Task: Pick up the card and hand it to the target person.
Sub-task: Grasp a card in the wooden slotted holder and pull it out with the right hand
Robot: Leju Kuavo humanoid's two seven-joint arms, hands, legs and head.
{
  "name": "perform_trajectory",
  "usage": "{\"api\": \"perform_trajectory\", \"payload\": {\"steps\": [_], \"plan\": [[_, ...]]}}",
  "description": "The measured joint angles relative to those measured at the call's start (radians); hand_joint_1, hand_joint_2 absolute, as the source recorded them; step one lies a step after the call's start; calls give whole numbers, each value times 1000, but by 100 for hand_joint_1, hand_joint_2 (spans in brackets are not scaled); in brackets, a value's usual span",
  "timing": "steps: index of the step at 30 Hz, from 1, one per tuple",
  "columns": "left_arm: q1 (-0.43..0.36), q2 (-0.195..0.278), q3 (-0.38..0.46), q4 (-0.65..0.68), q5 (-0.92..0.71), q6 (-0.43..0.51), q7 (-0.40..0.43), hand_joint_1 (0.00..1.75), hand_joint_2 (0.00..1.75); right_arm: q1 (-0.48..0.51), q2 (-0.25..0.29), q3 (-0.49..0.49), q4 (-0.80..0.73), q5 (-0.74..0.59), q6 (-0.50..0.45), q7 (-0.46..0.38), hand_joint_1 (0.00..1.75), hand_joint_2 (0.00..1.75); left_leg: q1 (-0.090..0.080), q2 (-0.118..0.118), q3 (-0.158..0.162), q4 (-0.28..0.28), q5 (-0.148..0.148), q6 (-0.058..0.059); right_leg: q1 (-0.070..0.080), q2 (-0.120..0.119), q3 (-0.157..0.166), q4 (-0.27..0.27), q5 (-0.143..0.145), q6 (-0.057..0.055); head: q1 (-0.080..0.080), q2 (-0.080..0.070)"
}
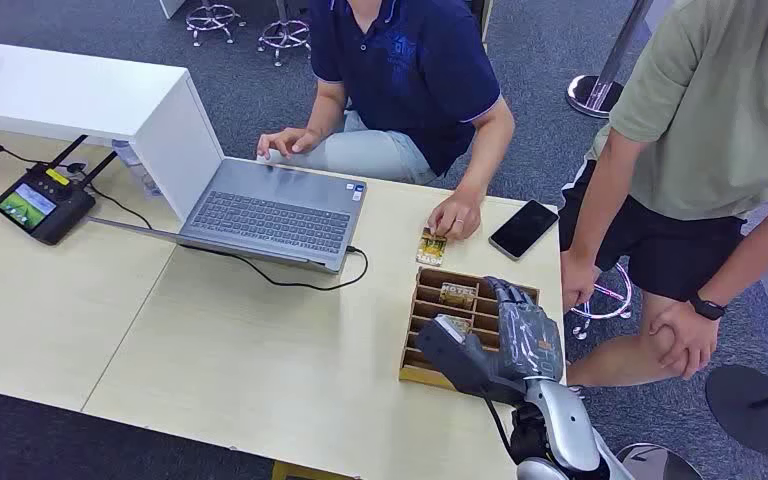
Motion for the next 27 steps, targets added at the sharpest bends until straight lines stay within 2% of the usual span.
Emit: {"api": "perform_trajectory", "payload": {"steps": [15, 22, 27], "plan": [[0, 0, 0, 0, 0, 0, 0, 0, 0, -2, 1, 4, 3, 0, 0, 0, 58, 175, 0, 0, 0, 0, 0, 0, 0, 0, 0, 0, 0, 0, 0, 0], [0, 0, -8, 0, 0, -1, 3, 0, 0, -18, 5, 24, 21, -13, 1, 1, 79, 175, 0, 0, 0, 0, 0, 0, 0, 0, 0, 0, 0, 0, 0, 0], [0, 0, -9, 0, 0, -2, 4, 0, 0, -32, 6, 38, 33, -37, -1, 1, 86, 175, 0, 0, 0, 0, 0, 0, 0, 0, 0, 0, 0, 0, 0, 0]]}}
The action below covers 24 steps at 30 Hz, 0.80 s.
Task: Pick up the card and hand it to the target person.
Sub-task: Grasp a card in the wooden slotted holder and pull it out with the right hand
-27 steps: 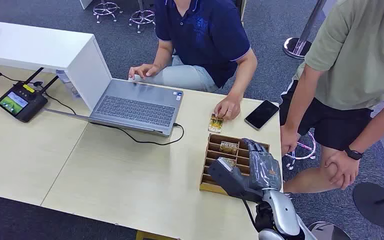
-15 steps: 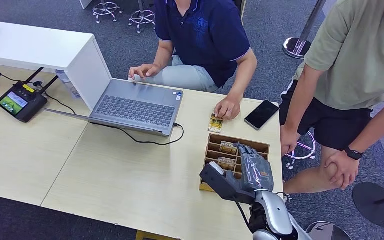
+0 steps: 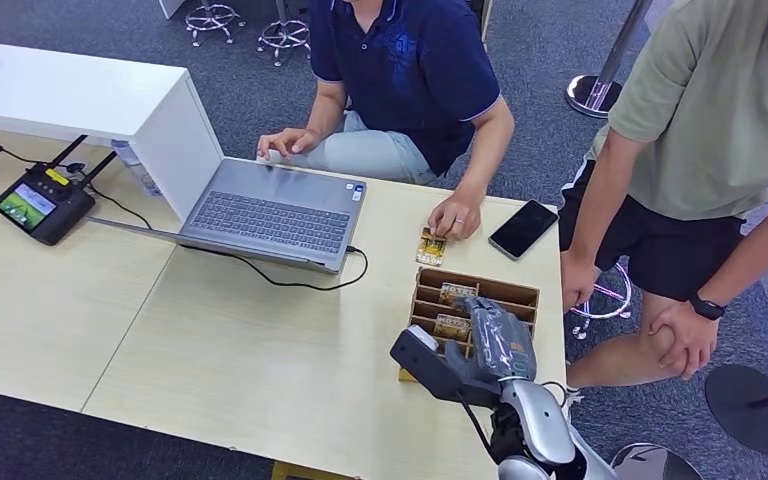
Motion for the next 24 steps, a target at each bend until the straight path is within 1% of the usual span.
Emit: {"api": "perform_trajectory", "payload": {"steps": [5, 16, 24], "plan": [[0, 0, 0, 0, 0, 0, 1, 0, 0, -9, 0, 12, 13, -11, -2, 0, 92, 175, 0, 0, 0, 0, 0, 0, 0, 0, 0, 0, 0, 0, 0, 0], [0, 0, 0, 0, 0, 0, 4, 0, 0, -19, 0, 34, 29, -28, -1, 2, 84, 175, 0, 0, 0, 0, 0, 0, 0, 0, 0, 0, 0, 0, 0, 0], [0, 0, 0, 0, 0, 0, 4, 0, 0, -24, 0, 45, 40, -29, -1, 2, 86, 175, 0, 0, 0, 0, 0, 0, 0, 0, 0, 0, 0, 0, 0, 0]]}}
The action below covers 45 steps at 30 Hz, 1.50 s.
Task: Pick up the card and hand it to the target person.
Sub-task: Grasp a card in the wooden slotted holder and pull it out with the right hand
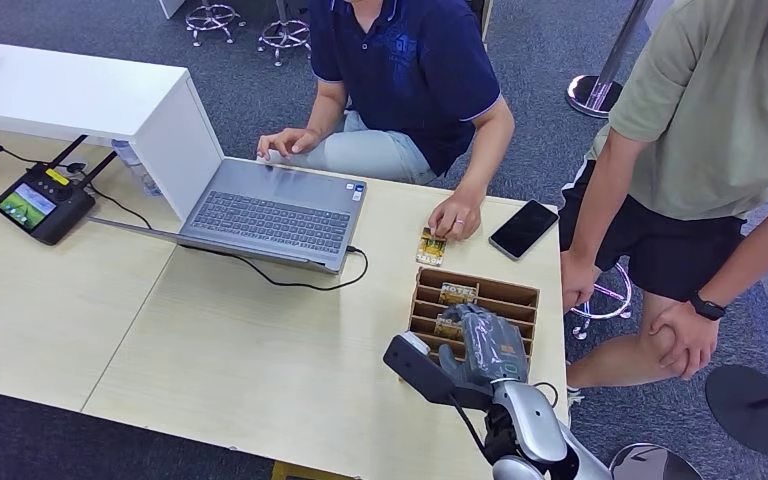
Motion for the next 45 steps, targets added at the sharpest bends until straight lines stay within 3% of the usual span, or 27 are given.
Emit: {"api": "perform_trajectory", "payload": {"steps": [45], "plan": [[0, 0, 0, 0, -2, -2, 0, 0, 0, -36, 0, 1, 36, -33, -15, 0, 93, 175, 0, 0, 0, 0, 0, 0, 0, 0, 0, 0, 0, 0, 0, 0]]}}
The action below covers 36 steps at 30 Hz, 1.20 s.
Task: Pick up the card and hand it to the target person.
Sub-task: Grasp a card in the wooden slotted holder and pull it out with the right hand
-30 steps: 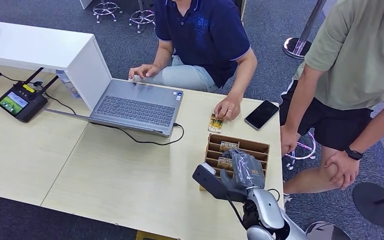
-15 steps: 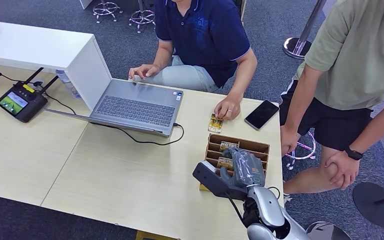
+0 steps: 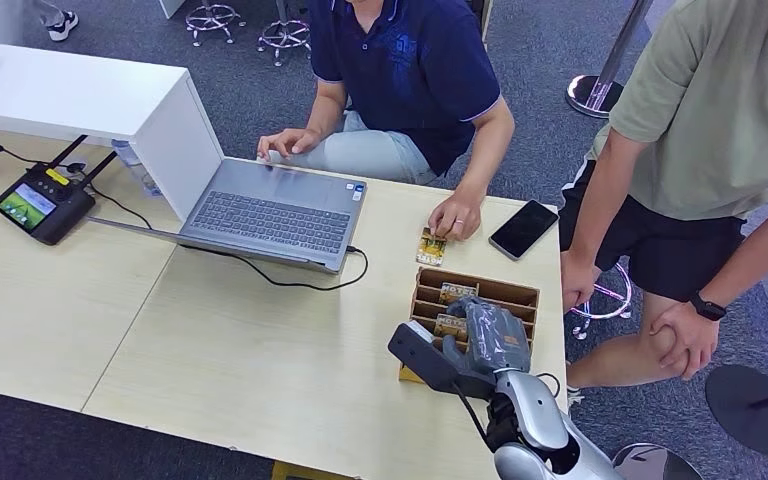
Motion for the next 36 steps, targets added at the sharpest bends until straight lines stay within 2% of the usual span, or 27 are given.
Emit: {"api": "perform_trajectory", "payload": {"steps": [12, 33, 35, 36], "plan": [[0, -1, -6, 0, -4, -1, 2, 0, 0, -21, 8, 1, 34, -21, -7, 0, 99, 175, 0, 0, 0, 0, 0, 0, 0, 0, 0, 0, 0, 0, 0, 0], [0, -1, -8, 0, -5, -2, 5, 0, 0, -52, 27, 27, 107, -63, -29, -8, 101, 175, 0, 0, 0, 0, 0, 0, 0, 0, 0, 0, 0, 0, 0, 0], [0, -1, -8, 0, -5, -2, 6, 0, 0, -54, 29, 28, 110, -65, -29, -8, 103, 175, 0, 0, 0, 0, 0, 0, 0, 0, 0, 0, 0, 0, 0, 0], [0, -1, -8, 0, -5, -2, 6, 0, 0, -55, 30, 29, 112, -66, -29, -8, 113, 175, 0, 0, 0, 0, 0, 0, 0, 0, 0, 0, 0, 0, 0, 0]]}}
